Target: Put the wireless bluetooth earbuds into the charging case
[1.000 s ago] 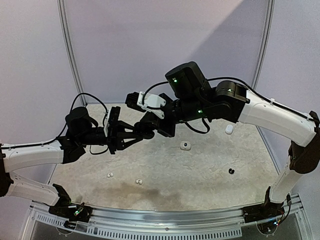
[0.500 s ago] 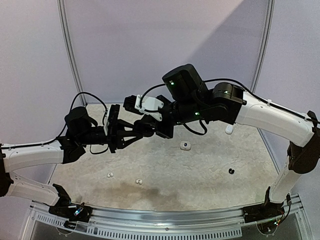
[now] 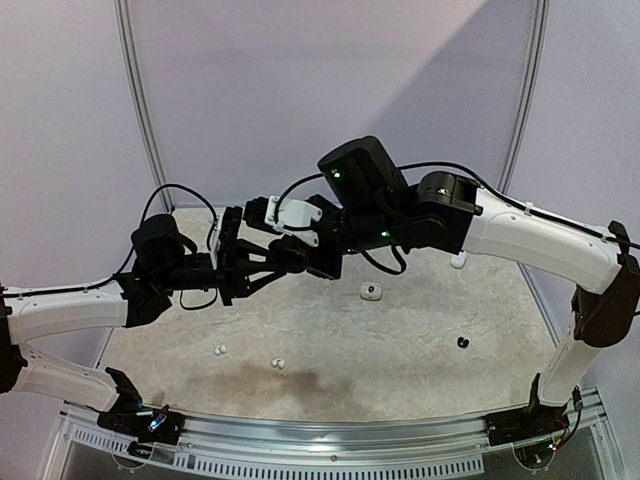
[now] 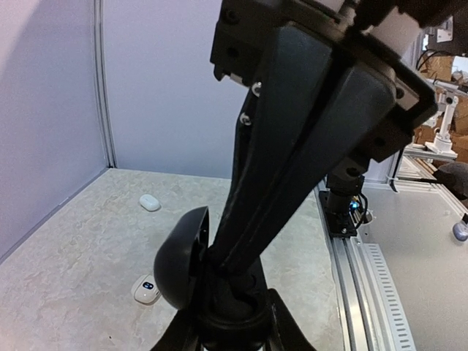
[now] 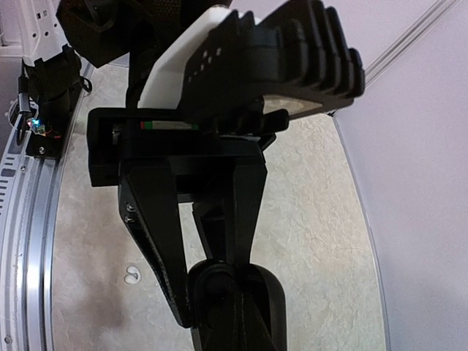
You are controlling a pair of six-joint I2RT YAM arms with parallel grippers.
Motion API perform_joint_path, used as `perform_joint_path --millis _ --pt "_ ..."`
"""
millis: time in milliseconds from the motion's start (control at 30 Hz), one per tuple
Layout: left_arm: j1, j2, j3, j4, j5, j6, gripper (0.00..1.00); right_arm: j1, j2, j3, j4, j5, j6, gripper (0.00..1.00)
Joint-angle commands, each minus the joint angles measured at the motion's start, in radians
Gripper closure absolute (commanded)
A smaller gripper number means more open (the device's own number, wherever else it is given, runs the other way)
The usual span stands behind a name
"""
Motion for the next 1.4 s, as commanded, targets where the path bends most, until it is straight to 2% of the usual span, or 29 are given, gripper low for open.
perform_joint_path --millis 0,633,900,1167,1367 --pt "0.004 0.000 0.004 0.066 -0.052 -0.019 1.00 0.028 0.010 -0.070 -0.047 -0.034 0.003 0.99" --pt "0.004 -0.009 -0.002 0.059 -0.062 0.021 1.00 0.027 -0.016 -0.103 -0.027 -0.026 0.015 0.87" --pt "0.004 -0.009 -0.004 0.050 -0.065 0.032 1.00 0.027 -0.046 -0.107 -0.049 -0.026 0.008 0.87" --pt "0.004 -0.014 -0.002 0.034 -0.066 0.043 1.00 0.027 -0.043 -0.111 -0.004 -0.027 0.018 0.84" --pt "0.004 -0.010 0.001 0.041 -0.113 0.015 1.00 0.028 -0.046 -0.126 -0.027 -0.055 0.010 0.85"
